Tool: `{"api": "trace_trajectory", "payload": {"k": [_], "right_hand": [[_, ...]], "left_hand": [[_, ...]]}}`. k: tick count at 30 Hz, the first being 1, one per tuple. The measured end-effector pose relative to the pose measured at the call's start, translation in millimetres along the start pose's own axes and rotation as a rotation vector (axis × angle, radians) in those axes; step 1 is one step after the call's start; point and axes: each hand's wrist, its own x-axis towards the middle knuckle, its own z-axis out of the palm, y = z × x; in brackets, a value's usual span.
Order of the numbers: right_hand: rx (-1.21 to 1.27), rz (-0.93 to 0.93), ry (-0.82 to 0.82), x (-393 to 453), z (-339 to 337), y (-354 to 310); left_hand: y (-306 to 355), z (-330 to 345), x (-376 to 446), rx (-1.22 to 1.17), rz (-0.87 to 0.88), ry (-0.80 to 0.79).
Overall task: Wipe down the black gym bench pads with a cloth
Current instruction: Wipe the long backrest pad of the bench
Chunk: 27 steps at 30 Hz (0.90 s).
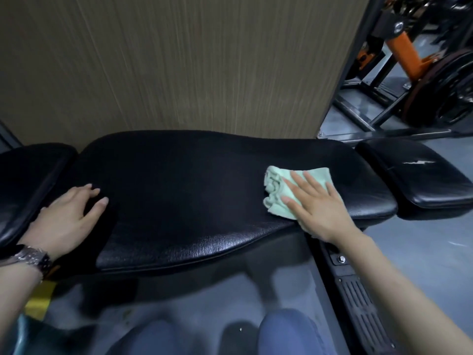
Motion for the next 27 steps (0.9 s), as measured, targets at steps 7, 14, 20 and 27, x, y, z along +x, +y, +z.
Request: {"api": "trace_trajectory", "payload": {"k": [7,14,20,27], "right_hand": [[0.005,0.212,0.01,-12,-13,54],[-0.031,0.181,-0.023,-1,-7,5],[-0.043,-0.018,0.006,-3,7,-19],[-0.015,-0.011,0.024,-10,-5,23]], "left_hand": [[29,-4,-15,0.107,-0.03,-0.045],[95,3,-31,0.082,0.116,-0.126],[122,10,-37,0.092,0.182,-0.176],[126,11,-40,0.078,0.147,-0.195]]}}
